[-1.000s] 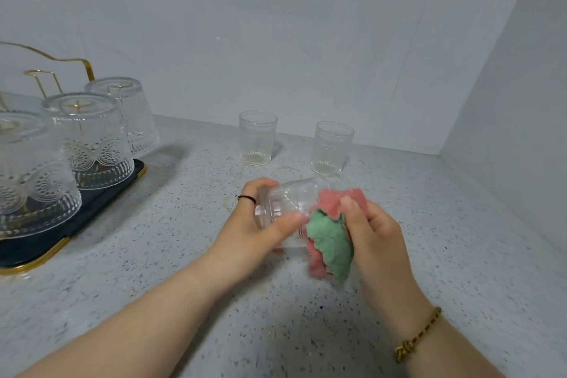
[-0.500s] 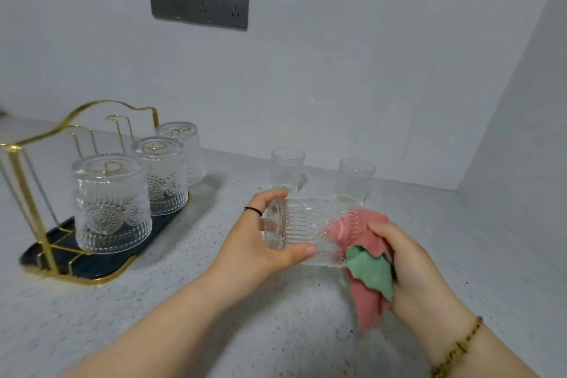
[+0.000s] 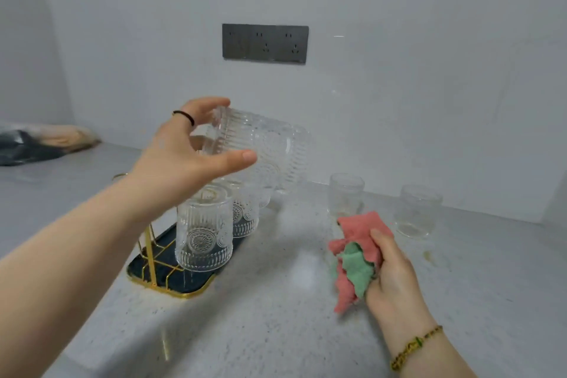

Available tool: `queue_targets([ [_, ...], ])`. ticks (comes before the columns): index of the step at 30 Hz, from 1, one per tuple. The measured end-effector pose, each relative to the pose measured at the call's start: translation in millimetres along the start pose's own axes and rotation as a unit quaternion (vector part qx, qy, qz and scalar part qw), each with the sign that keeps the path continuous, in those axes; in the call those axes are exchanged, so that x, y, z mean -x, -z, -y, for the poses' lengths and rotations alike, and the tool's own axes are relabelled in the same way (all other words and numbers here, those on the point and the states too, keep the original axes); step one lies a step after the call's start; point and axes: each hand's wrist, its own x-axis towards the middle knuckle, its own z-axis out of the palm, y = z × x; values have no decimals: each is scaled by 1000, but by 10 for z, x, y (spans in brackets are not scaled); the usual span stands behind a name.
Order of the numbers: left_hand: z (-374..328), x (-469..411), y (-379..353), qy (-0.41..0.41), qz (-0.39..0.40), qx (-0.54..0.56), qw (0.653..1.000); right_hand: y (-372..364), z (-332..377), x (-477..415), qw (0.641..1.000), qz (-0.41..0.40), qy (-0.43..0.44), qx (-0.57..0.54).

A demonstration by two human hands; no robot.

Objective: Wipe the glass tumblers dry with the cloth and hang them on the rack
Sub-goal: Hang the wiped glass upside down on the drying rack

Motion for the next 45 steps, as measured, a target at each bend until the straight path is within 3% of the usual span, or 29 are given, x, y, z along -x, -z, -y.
queue_targets([
  [5,-73,-225,523,2,-53,-54,997,37,-143,98,998,-18,-16,65],
  [10,-205,-285,1038,43,-73,-237,968,-17,-101,188,998,-6,-23,63],
  [19,-141,-356,1205,139,23,-395,908,-30,-113,237,996,-15,-39,74],
  [26,20,-443,1161,167,46,-383,908,-6,-132,217,996,-10,-19,87],
  [33,133,-445,1221,179,3,-388,904,21,-151,197,995,-5,-8,95],
  [40,525,-343,970,211,138,-398,882,56,-184,154,994,-1,-2,106],
  [45,746,-321,925,208,171,-418,867,62,-205,141,994,0,-6,109],
])
